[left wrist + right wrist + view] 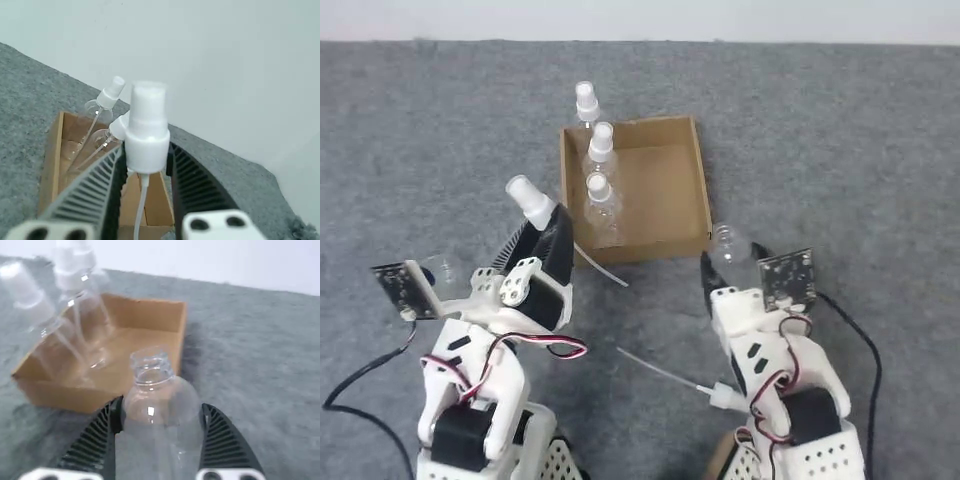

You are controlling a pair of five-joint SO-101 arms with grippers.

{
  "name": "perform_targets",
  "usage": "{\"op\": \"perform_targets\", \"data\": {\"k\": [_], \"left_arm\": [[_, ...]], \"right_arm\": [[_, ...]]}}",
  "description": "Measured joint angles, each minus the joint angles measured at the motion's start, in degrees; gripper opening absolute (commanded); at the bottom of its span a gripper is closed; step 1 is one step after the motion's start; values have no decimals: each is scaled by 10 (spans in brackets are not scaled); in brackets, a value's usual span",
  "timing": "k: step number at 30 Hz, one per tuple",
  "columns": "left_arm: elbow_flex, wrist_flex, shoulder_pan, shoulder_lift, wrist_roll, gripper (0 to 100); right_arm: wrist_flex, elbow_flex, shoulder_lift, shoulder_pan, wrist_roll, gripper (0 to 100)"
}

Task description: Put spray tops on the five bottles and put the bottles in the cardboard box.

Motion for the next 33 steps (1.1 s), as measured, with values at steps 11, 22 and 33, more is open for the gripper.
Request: {"op": "perform_targets", "data": {"k": [11,22,33], "left_arm": [[0,0,0,0,69,12],[0,0,-22,0,149,12],[0,-16,-112,0,200,12]], "right_arm": [[-15,21,0,-62,0,63],[-71,66,0,-116,124,59],[-71,66,0,-149,135,62]]}}
